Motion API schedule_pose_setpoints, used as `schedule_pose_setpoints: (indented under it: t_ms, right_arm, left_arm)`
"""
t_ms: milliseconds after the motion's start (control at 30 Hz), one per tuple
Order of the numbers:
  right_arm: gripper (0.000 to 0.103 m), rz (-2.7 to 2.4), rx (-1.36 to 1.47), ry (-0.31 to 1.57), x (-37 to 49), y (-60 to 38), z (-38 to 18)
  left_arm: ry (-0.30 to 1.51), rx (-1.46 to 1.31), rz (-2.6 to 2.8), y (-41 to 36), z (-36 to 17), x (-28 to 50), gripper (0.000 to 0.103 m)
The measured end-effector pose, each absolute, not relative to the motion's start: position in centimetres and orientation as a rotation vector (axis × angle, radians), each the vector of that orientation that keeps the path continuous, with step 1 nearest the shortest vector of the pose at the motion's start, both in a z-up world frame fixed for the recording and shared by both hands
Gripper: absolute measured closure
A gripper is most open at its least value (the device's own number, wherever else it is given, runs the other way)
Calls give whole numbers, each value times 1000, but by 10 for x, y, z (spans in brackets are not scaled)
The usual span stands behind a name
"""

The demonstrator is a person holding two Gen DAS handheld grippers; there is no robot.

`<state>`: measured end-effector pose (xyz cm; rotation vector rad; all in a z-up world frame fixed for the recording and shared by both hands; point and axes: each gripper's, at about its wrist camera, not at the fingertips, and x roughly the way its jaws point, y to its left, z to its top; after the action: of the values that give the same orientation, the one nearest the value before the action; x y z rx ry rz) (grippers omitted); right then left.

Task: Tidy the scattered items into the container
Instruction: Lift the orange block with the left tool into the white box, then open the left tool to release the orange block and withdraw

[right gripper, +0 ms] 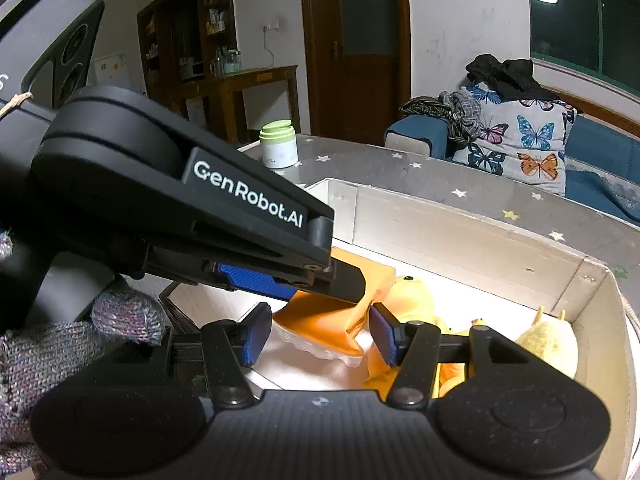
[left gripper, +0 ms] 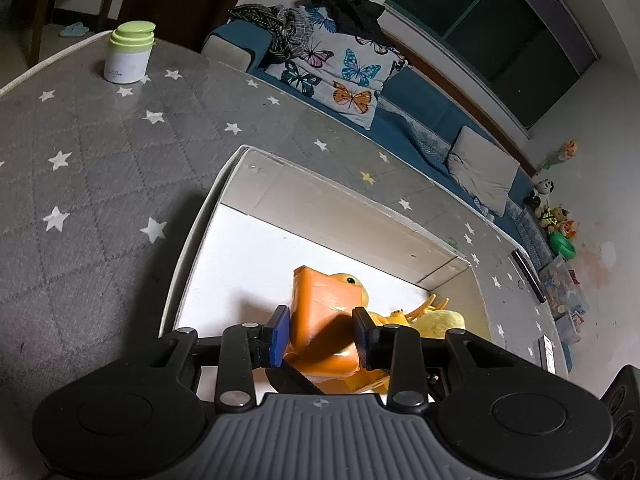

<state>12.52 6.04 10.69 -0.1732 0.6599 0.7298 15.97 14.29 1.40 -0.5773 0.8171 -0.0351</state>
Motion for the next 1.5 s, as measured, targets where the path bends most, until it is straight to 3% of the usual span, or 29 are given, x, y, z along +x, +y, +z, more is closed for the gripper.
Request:
schedule_pose_setpoints:
  t_ms: [1500]
  right_arm:
    - [44, 712, -161, 572, 76, 48, 122]
  left_arm:
    - [735, -354, 0, 110, 42, 109, 67]
